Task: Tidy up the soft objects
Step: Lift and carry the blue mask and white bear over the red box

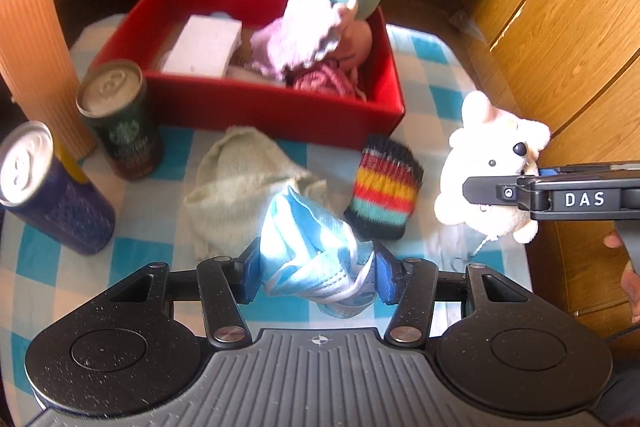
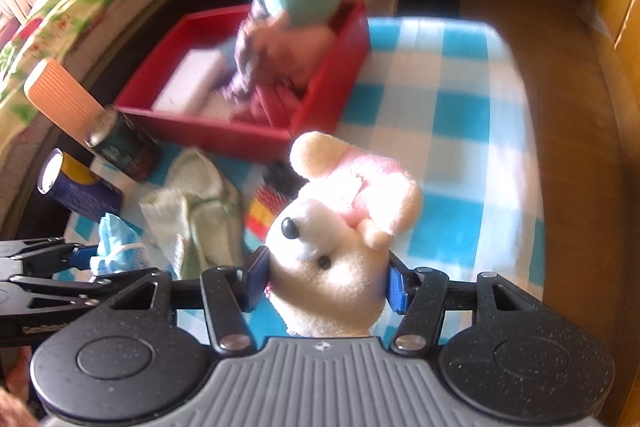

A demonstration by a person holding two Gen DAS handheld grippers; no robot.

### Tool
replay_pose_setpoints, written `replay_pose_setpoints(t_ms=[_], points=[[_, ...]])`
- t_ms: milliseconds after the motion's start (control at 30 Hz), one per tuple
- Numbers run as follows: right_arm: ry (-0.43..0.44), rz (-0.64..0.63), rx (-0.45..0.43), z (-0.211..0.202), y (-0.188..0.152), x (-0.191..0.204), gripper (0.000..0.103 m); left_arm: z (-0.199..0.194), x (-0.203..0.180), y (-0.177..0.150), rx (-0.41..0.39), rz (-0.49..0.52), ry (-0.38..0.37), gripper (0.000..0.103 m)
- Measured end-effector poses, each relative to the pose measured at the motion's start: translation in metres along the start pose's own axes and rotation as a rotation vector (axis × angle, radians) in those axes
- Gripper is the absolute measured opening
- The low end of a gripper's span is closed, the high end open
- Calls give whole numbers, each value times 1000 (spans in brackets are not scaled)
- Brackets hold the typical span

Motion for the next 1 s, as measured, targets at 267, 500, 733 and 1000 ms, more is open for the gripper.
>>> replay_pose_setpoints(t_ms=[267,500,733,1000], points=[[22,-50,-66,-20,22,34,35,-16,4,31,-33,31,55,55],[48,-71,-133,-32,50,69,35,-27,18,72,-77,29,113,55],[54,-92,-171,-31,76,91,35,-22,32,102,-86,30,157,56],[46,-86,-176,-13,99,97,35,1,47,125,-70,29,196,58]])
Point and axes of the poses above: each gripper's, at about its wrist camera, not at the fingertips, and z roughly the way its jaws point, x to its left, y to its top, the point moved 3 cm from there along z, roughly the way its jaws point, and after that the axes turned 15 degrees about z, right-handed, at the moved point
